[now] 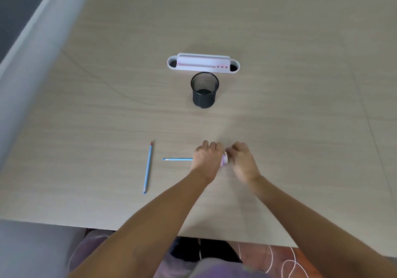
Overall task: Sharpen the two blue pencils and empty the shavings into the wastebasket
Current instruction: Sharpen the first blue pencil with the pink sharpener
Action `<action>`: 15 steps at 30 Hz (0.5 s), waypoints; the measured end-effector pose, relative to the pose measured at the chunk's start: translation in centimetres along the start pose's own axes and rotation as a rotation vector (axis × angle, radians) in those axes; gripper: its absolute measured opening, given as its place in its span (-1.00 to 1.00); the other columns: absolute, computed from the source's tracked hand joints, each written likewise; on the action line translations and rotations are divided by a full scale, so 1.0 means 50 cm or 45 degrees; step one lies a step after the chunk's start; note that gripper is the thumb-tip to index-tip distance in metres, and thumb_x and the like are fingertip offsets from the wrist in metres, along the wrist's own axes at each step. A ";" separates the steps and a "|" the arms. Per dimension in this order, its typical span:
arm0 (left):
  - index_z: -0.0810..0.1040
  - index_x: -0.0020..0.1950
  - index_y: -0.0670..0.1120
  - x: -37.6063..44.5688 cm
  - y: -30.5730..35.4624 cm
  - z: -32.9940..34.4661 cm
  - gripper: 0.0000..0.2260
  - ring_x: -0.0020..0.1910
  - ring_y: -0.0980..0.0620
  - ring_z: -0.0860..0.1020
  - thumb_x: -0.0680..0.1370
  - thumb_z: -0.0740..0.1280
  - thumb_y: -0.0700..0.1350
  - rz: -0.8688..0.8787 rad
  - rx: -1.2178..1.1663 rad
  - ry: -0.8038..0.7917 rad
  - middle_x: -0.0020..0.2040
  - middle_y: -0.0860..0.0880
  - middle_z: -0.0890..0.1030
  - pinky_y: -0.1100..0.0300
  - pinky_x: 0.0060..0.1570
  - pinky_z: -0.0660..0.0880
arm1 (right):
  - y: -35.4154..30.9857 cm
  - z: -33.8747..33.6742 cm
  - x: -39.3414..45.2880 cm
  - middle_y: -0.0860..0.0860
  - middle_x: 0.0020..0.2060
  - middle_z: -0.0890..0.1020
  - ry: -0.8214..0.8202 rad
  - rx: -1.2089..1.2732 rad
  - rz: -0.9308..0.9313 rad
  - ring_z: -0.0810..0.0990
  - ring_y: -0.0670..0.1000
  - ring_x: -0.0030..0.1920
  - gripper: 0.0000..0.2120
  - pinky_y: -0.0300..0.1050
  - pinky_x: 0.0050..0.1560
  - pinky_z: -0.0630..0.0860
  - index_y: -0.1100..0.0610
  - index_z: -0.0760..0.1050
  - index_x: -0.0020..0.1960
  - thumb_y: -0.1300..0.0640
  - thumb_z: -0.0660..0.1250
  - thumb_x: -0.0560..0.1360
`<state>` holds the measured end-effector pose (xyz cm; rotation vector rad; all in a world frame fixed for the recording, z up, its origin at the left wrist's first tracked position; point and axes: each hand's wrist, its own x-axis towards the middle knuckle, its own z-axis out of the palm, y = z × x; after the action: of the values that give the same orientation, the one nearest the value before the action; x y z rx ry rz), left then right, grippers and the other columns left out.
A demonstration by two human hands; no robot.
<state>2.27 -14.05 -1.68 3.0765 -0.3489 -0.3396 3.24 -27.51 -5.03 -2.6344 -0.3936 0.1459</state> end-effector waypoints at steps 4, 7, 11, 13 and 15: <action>0.46 -0.35 -0.05 0.005 0.000 0.006 -0.51 -0.49 0.04 0.42 -0.16 0.60 -0.11 -0.013 0.027 -0.036 -0.51 0.05 0.46 0.28 -0.53 0.07 | -0.024 0.015 -0.129 0.01 -0.31 0.50 0.033 0.177 0.056 0.39 0.01 -0.23 -0.87 -0.27 -0.19 0.35 0.13 0.58 -0.19 0.25 0.27 0.46; 0.47 -0.32 -0.06 0.002 0.000 0.004 -0.53 -0.47 0.03 0.45 -0.12 0.58 -0.14 0.006 0.043 -0.017 -0.48 0.04 0.48 0.30 -0.53 0.11 | -0.042 -0.033 -0.150 -0.03 -0.24 0.48 0.092 0.323 0.049 0.38 -0.04 -0.16 -0.76 -0.47 -0.07 0.28 0.16 0.56 -0.13 0.12 0.13 0.52; 0.49 -0.24 -0.10 0.001 0.005 0.013 -0.65 -0.37 0.00 0.51 0.08 0.55 -0.12 0.054 -0.010 0.014 -0.40 0.00 0.55 0.27 -0.51 0.25 | -0.024 -0.062 -0.132 0.06 -0.23 0.52 0.136 0.239 -0.155 0.40 0.00 -0.17 -0.80 -0.31 -0.11 0.38 0.20 0.54 -0.11 0.17 0.17 0.53; 0.49 -0.31 -0.09 -0.002 0.003 0.006 -0.60 -0.45 0.01 0.50 -0.04 0.56 -0.11 0.049 0.006 0.006 -0.47 0.02 0.52 0.31 -0.55 0.24 | -0.024 -0.062 -0.116 0.05 -0.22 0.52 0.245 0.237 -0.161 0.43 -0.01 -0.17 -0.85 -0.28 -0.15 0.40 0.20 0.55 -0.11 0.23 0.21 0.53; 0.48 -0.33 -0.07 0.005 -0.005 0.006 -0.55 -0.45 0.01 0.50 -0.12 0.56 -0.13 0.043 0.004 0.057 -0.48 0.03 0.51 0.33 -0.55 0.25 | -0.033 -0.065 -0.065 0.05 -0.22 0.52 0.337 0.216 -0.081 0.45 -0.02 -0.16 -0.92 -0.32 -0.17 0.36 0.21 0.57 -0.12 0.29 0.29 0.49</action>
<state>2.51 -13.89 -2.06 3.0717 -0.3991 -0.2693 0.27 -28.50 -1.25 -2.4288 -0.3567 -0.1806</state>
